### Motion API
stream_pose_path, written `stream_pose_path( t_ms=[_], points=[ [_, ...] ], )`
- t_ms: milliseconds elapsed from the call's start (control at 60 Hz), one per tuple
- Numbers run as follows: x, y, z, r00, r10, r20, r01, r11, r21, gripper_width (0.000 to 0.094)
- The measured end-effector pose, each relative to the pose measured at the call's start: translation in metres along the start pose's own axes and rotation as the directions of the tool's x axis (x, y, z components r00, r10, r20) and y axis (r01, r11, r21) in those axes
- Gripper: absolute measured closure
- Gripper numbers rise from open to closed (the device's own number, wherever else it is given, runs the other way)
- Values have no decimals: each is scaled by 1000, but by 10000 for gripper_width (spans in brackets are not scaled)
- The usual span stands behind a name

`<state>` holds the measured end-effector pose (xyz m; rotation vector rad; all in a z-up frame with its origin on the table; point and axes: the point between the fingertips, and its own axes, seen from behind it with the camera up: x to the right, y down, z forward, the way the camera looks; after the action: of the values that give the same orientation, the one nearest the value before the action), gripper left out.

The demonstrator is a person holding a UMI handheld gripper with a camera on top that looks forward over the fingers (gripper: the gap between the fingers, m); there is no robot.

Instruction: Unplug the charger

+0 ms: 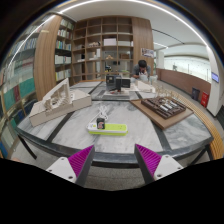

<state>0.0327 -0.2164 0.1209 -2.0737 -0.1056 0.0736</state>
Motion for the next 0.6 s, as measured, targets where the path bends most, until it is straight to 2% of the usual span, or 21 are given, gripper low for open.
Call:
stream_pose_path(
  t_ms=[217, 333, 467, 600],
  points=[
    [-37, -6, 55, 998, -49, 47, 49, 999, -9, 123],
    [-59, -7, 116, 990, -109, 89, 111, 994, -16, 124],
    [-67, -20, 175, 990, -114, 82, 115, 993, 1, 120],
    [-61, -35, 228, 999, -21, 49, 20, 1000, 13, 118]
  ],
)
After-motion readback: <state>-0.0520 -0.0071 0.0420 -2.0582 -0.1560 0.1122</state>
